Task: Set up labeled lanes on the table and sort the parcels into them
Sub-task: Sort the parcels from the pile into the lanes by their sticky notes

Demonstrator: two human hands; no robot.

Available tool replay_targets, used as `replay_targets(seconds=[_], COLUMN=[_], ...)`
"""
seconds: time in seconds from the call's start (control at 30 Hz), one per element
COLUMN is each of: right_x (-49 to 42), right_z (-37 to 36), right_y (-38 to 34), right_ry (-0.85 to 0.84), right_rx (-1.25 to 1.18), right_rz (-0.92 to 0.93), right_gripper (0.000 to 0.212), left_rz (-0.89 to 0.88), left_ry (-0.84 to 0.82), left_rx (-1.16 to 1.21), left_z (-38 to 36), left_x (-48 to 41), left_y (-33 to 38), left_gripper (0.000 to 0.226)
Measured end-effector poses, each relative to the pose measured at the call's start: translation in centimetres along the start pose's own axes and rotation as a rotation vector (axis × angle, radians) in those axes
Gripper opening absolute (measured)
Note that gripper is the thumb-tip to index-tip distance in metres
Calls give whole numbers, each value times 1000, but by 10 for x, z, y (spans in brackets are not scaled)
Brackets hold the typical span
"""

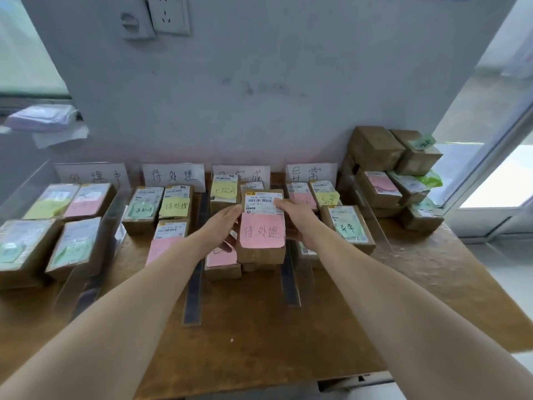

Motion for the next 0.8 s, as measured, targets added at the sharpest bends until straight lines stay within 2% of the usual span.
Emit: replay_targets(seconds=[0.23, 0.4, 0.5, 0.63, 0.67, 0.73, 0.8], right_x=[-19, -18, -14, -13, -13, -13, -12], right_z=[-8, -59, -95, -143, -155, -180, -205], right_y=[-20, -33, -45, -65, -68, -70, -70], right_ry=[-90, -211, -252, -227, -207, -151, -112], right_rx=[-5, 59, 96, 96, 88, 57, 43], right_rz=[13, 43, 75, 160, 180, 188, 187], right_gripper=[31, 32, 35, 38, 38, 34, 40], left_rz=[29, 151, 141, 111, 105, 95, 79], left_ry=[80, 205, 290, 471, 493, 488, 457], left_rx=[10, 76, -3, -116, -135, -198, -243], left_z=[10, 48, 84, 144, 158, 184, 204], left_x=[-2, 11, 16, 20, 21, 21, 20], left_y=[15, -3, -19, -45, -53, -68, -82], left_gripper=[44, 38, 36, 20, 25, 30, 31])
Point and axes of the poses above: each hand's wrist, its own x-axis away from the middle knuckle, its own z-axis out of the back of the hand, y = z × x, the point moved 3 cm from there along -x, towards the middle knuckle, and after that the axes turned 9 degrees about y, right-handed, at the moved point
